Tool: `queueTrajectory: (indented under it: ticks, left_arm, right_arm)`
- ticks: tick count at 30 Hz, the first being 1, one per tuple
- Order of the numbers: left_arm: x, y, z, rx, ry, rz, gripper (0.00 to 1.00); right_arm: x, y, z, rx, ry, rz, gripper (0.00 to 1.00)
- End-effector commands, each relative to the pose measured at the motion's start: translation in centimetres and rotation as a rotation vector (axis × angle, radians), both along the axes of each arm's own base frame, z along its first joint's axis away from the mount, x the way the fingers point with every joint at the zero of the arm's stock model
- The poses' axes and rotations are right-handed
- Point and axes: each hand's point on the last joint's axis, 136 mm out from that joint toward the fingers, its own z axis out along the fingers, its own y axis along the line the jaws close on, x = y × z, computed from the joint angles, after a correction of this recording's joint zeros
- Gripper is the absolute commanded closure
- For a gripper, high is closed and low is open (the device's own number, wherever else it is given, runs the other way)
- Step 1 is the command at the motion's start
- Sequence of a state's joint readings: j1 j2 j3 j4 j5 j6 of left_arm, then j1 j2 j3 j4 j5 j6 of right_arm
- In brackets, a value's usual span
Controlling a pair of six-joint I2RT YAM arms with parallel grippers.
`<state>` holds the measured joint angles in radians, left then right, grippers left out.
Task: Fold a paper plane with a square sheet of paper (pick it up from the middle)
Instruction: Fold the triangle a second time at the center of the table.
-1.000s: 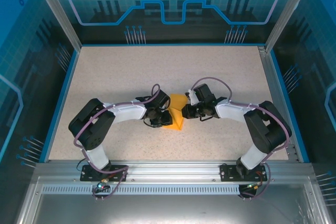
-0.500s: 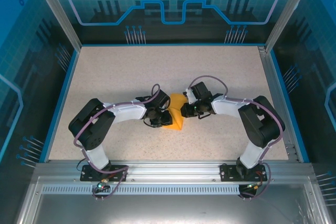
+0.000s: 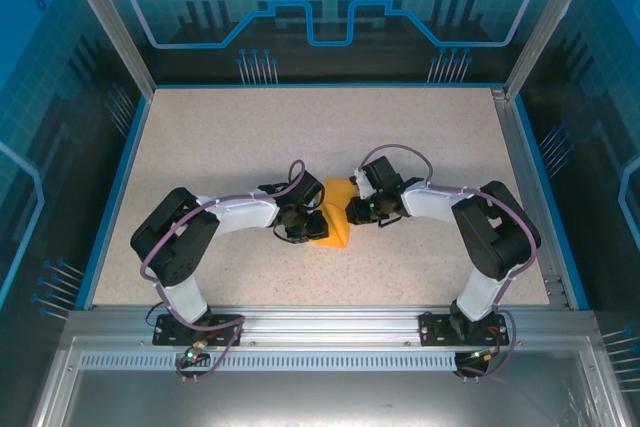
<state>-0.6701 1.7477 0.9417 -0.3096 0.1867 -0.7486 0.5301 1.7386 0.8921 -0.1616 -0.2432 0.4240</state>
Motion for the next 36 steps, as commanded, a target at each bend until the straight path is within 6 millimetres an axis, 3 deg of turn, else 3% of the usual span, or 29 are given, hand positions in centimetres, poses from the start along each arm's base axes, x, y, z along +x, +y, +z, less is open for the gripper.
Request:
queueTrajectory:
  ticks: [1,36]
  left_arm:
    - [-0.6,1.4,-0.9,0.065,0.029,-0.009,0.75]
    - [-0.6,1.3,-0.8,0.056,0.028,-0.015,0.75]
  right_arm:
    - [0.1,0.4,0.4,-0.005,-0.006,0.019,0.88]
    - [-0.1,0.4,-1.5,-0.048,0.035,0.019,0.86]
